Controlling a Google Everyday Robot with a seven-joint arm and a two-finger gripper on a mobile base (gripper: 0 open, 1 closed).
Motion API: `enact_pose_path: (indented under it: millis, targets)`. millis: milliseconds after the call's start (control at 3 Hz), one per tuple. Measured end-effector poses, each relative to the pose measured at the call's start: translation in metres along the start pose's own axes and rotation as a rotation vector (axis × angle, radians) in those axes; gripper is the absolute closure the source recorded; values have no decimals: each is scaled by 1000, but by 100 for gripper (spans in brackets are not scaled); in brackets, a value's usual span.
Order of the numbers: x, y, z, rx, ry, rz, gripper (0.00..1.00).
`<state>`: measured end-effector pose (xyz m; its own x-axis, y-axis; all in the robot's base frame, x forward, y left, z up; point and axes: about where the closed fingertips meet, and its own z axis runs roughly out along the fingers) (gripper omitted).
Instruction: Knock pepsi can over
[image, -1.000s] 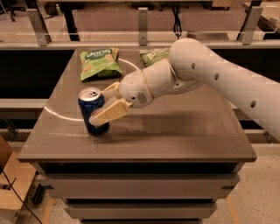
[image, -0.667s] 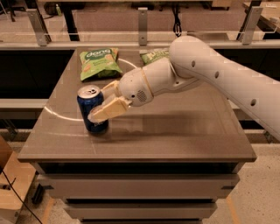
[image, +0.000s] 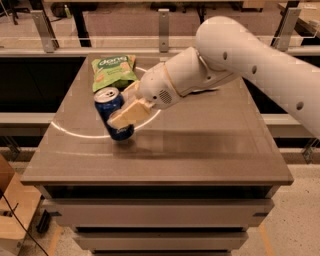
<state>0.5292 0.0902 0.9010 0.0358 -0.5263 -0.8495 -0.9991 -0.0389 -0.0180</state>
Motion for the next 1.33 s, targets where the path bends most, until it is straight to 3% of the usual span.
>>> enact_pose_path:
  millis: [333, 667, 1333]
  targets:
    - [16, -12, -25, 80, 233, 32, 100]
    - [39, -19, -45, 121, 458, 69, 83]
    - [96, -27, -75, 152, 917, 88, 36]
